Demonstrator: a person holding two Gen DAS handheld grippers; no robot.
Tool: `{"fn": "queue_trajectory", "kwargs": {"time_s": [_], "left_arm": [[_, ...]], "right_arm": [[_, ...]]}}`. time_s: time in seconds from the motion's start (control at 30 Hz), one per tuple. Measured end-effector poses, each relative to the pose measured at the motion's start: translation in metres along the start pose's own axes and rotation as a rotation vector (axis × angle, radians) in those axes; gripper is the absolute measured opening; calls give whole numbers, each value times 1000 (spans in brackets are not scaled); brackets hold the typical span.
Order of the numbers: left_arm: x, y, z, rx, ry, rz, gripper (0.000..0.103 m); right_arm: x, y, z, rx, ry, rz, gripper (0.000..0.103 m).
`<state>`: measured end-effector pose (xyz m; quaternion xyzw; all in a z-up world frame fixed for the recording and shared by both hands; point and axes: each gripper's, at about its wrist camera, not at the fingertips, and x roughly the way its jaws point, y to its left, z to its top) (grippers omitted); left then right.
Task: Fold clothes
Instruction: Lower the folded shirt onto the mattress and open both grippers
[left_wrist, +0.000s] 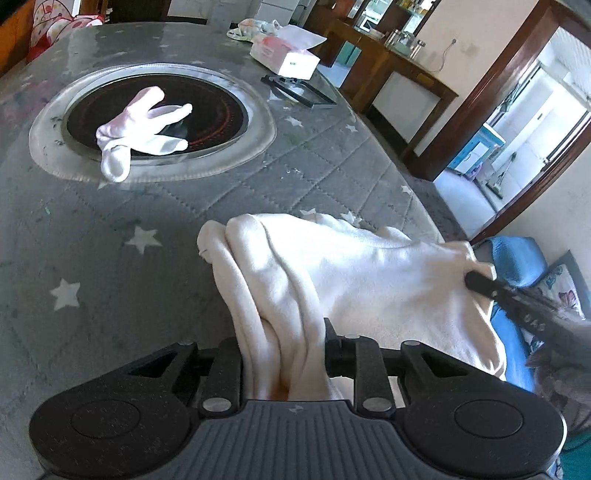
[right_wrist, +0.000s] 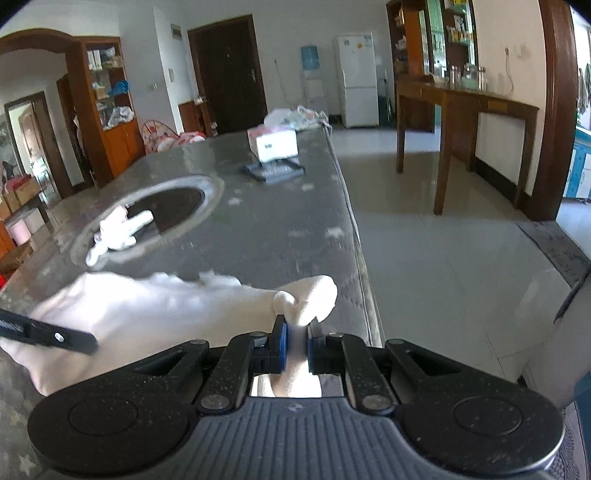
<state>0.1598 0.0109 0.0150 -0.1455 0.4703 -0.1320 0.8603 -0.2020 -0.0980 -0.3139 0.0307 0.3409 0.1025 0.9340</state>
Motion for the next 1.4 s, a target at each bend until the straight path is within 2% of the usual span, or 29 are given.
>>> {"fn": "queue_trajectory", "kwargs": {"time_s": [0.13, 0.23, 0.27, 0.4, 0.6, 0.97, 1.27, 1.4], "left_arm": [[-6, -1, -8, 30, -9, -2, 31], [-13, -1, -14, 42, -18, 0, 50], [-14, -1, -14, 49, -21, 10, 57], [-22, 5, -19, 78, -37, 73, 69], [-36, 17, -21, 60, -53, 106, 70], [-52, -6, -19, 120, -141, 184, 70], [-33, -1, -19, 116, -109, 232, 68], [-27, 4, -18, 110, -93, 242, 71]], "right_arm": [[4, -4, -9, -3, 25, -4, 9], [4, -7, -9, 3, 38, -8, 12], [4, -8, -10, 1, 41, -14, 18], [0, -11, -11, -7, 38, -28, 20], [-18, -3, -9, -68, -5, -60, 31], [-43, 29, -14, -125, -62, 19, 51], [-36, 51, -40, -190, -18, 50, 55], [-29, 51, -46, -202, 1, 46, 56]]}}
